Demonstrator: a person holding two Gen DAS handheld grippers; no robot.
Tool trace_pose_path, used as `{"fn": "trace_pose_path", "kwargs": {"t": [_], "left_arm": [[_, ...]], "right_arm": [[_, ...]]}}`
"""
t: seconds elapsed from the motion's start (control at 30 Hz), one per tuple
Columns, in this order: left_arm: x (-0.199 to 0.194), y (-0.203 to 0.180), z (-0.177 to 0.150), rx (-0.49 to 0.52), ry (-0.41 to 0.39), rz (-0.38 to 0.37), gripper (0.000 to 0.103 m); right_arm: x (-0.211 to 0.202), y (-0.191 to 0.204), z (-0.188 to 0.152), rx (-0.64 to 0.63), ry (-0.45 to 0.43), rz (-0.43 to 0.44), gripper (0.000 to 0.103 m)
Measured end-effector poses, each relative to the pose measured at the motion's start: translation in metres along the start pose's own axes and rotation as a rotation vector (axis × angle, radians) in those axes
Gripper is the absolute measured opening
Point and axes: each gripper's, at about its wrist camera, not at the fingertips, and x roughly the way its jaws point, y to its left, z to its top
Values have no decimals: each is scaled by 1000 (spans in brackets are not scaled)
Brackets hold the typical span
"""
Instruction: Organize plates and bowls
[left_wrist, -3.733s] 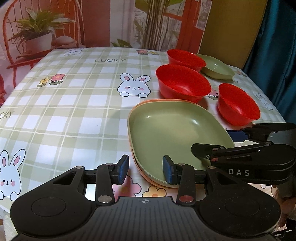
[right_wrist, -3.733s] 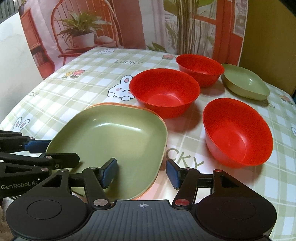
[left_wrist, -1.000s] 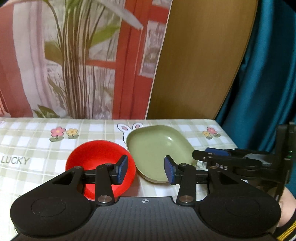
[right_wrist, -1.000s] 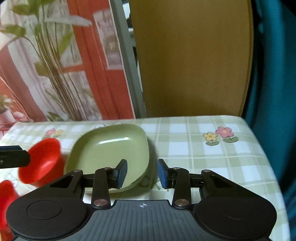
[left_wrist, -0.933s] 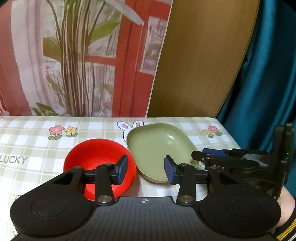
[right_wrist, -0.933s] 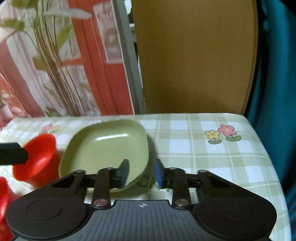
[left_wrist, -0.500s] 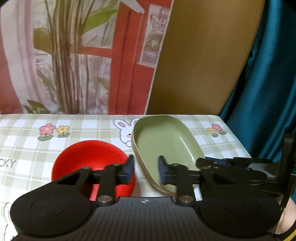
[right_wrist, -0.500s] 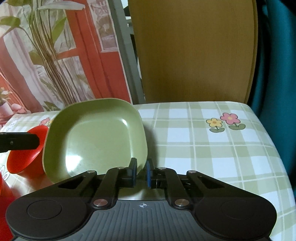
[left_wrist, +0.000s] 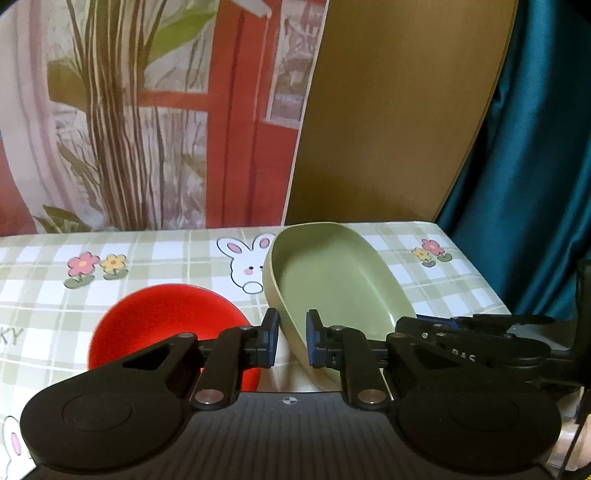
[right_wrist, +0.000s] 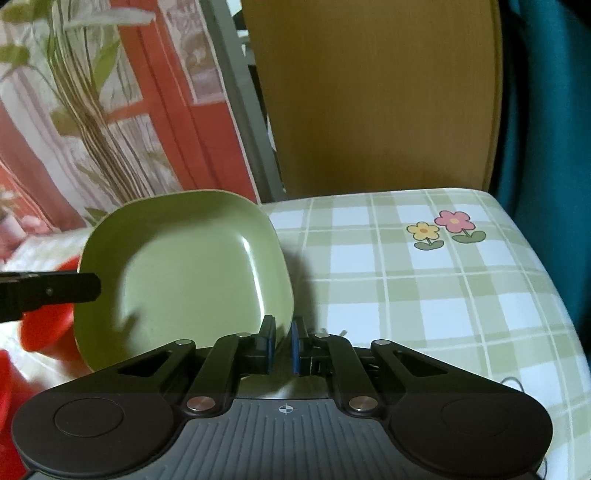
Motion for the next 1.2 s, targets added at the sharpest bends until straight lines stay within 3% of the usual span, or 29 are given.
{"fn": "trace_pose_path", "kwargs": {"t": [0.3, 0.6, 0.97, 1.2], "left_arm": [[-60, 7, 2, 1, -53, 0, 17], [-135, 32, -3, -10, -112, 37, 17], [-201, 85, -38, -71, -130, 86, 17], [-218, 101, -62, -73, -103, 93, 17]], "right_arm": [[-66, 41, 6, 10, -90, 65, 9], [-118, 109, -1, -37, -142, 149, 12], [-146, 193, -40, -107, -108, 236, 14], [-156, 217, -71, -111, -55, 253, 15]]}}
